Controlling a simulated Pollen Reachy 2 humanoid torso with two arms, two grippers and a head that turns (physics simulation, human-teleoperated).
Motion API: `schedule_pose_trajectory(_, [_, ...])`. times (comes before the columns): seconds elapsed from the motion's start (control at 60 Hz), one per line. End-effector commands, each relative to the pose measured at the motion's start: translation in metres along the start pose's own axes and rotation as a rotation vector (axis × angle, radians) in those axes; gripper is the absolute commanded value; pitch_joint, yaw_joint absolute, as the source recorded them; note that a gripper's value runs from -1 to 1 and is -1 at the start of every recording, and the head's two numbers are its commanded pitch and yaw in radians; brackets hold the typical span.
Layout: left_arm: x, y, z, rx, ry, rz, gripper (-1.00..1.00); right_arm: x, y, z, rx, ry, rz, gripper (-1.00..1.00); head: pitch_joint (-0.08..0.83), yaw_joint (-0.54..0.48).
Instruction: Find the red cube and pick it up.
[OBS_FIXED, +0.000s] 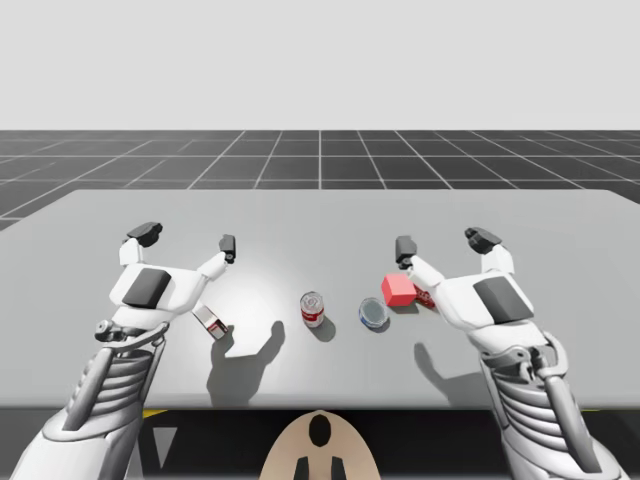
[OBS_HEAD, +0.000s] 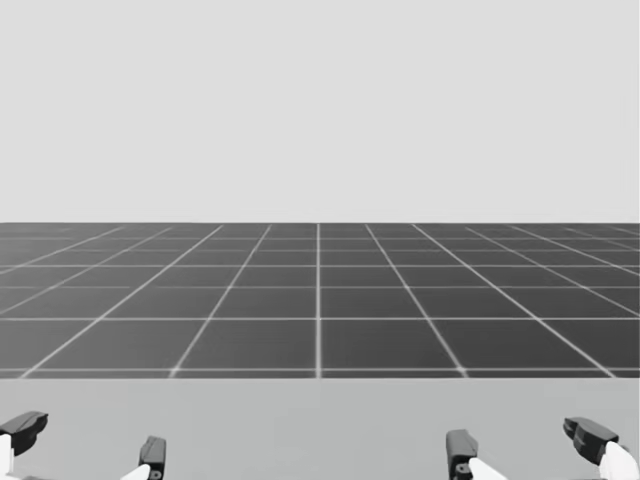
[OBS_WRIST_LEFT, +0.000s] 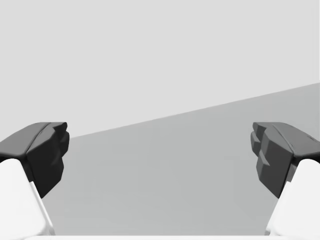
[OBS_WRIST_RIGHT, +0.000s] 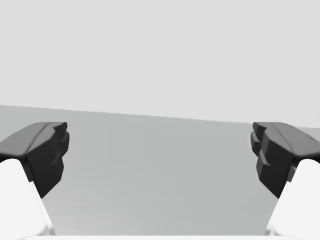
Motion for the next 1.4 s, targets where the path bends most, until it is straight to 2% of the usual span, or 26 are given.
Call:
schedule_pose_trajectory(0.017, [-0.0001,-0.0003,-0.0002,0.001,0.000,-0.001,-1.00,-0.0025,0.0021,0.0018,-0.061,-0.029,0.012,-1.00,0.020,0.00])
schedule_pose_trajectory(0.15, [-0.0002,0.0000,-0.0003,0.002,0.000,0.000,-1.00,-0.0021,0.0025,0.0002,-0.002,-0.003,0.041,-1.00,0.070,-0.01])
schedule_pose_trajectory(0.383, [-0.0007,0.0003,-0.0004,-0.002,0.002,-0.003,-1.00,-0.0030,0.0037,-0.0011,-0.019,0.010,0.040,-1.00,0.208,-0.04])
schedule_pose_trajectory(0.6, [-0.0005,0.0000,-0.0005,-0.006,0.002,-0.002,-1.00,-0.0029,0.0036,-0.0015,-0.033,0.016,0.035,-1.00,0.380,-0.08])
schedule_pose_trajectory(1.067, [0.0014,-0.0012,0.0003,-0.018,0.002,0.011,-1.00,-0.0043,0.0032,-0.0029,-0.031,0.017,0.047,-1.00,0.542,-0.26])
schedule_pose_trajectory(1.4, [0.0028,-0.0017,0.0008,-0.029,0.005,0.033,-1.00,-0.0049,0.0042,-0.0033,-0.031,0.020,0.047,-1.00,0.628,-0.30])
